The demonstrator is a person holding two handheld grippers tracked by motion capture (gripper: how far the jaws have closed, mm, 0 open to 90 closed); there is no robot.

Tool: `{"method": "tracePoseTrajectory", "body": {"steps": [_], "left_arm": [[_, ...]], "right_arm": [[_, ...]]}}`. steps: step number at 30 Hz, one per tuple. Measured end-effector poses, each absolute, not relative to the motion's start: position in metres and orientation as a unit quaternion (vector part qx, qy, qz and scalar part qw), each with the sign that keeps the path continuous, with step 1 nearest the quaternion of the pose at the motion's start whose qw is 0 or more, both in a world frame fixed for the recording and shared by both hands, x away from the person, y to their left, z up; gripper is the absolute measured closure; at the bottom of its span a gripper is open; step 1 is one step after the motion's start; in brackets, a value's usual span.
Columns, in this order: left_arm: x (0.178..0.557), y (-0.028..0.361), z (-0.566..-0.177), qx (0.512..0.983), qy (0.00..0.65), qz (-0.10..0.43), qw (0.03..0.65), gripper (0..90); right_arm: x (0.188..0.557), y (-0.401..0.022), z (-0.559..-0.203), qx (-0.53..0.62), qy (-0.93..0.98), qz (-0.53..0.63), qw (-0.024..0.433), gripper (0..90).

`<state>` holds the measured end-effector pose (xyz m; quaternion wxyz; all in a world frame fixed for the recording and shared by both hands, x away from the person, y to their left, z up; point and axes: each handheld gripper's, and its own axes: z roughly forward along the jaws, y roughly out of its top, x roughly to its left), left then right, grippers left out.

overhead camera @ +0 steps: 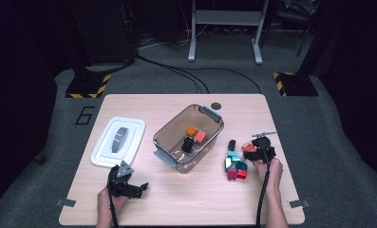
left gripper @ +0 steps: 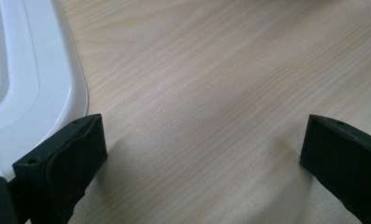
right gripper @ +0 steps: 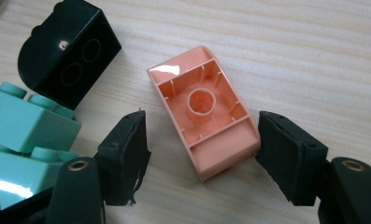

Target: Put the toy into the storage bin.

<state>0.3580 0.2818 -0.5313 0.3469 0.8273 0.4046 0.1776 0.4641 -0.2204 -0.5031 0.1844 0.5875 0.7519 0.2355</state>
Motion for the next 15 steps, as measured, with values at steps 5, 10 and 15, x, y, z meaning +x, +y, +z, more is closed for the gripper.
{"method": "tracePoseTrajectory", "body": {"steps": [5,10,15], "left_arm": [[0.358,0.282,-0.531,0.831,0.402,0.176,0.343,0.4],[0.358,0.282,-0.531,0.830,0.402,0.177,0.344,0.4],[0.358,0.282,-0.531,0.831,0.402,0.176,0.342,0.4]], "right_arm": [[0.468,-0.221,-0.499,0.566,0.762,0.241,0.203,37.8],[0.474,-0.218,-0.492,0.539,0.777,0.241,0.219,38.8],[0.483,-0.210,-0.488,0.512,0.798,0.223,0.227,33.7]]}}
